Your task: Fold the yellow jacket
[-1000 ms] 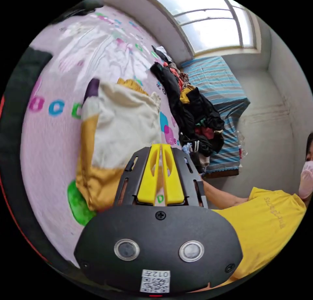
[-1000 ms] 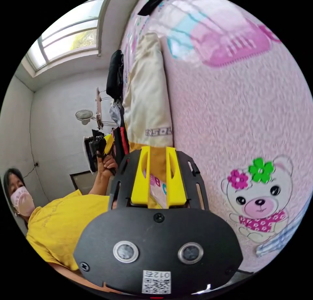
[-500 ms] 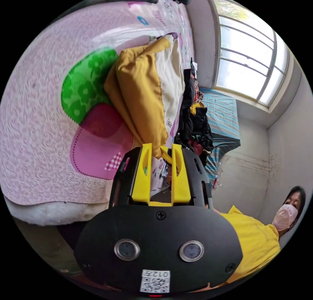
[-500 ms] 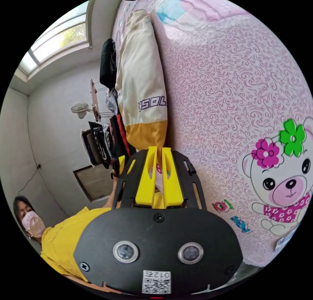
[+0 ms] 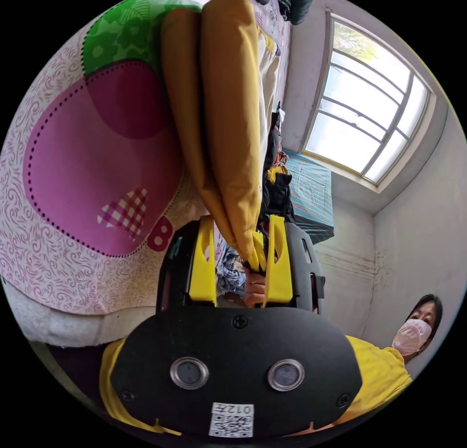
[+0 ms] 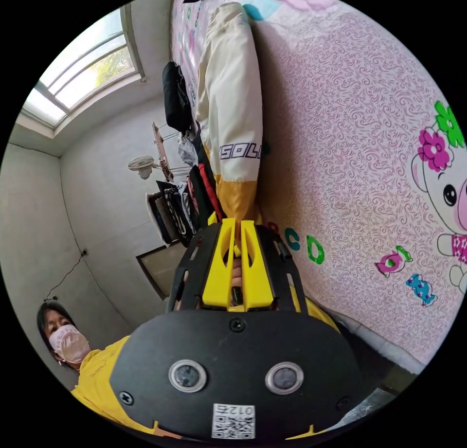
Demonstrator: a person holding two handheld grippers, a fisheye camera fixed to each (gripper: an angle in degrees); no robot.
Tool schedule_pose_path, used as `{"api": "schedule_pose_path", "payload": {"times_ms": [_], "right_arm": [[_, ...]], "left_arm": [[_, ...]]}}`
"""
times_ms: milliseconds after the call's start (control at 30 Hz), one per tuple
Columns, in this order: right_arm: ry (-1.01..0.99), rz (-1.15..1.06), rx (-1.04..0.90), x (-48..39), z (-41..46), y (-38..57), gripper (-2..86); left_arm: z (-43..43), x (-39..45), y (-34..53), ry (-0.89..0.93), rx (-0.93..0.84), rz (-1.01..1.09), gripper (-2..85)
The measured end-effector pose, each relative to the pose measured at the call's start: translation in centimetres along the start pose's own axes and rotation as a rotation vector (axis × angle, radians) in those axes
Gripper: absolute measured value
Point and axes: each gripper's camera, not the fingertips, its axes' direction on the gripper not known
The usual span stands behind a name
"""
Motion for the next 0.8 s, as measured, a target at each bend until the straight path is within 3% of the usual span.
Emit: {"api": "schedule_pose_path", "payload": {"times_ms": [267, 567, 800], "right_arm": [[0.02, -0.005, -0.08, 0.6, 1.1, -0.4, 5.1], [-0.121, 0.085, 0.238, 4.6, -4.1, -6.6, 14.3], [-0.113, 0.018, 0.246, 4.0, -1.1, -12.1, 15.2]], "left_arm": [[-1.1, 0.4, -0.7, 0.006, -0.027, -0.015, 7.1], [-6.4, 3.7, -1.5, -0.012, -0.134, -0.026, 6.5], [-11.0, 4.2, -2.2, -0.025, -0.211, -0.045, 6.5]]}}
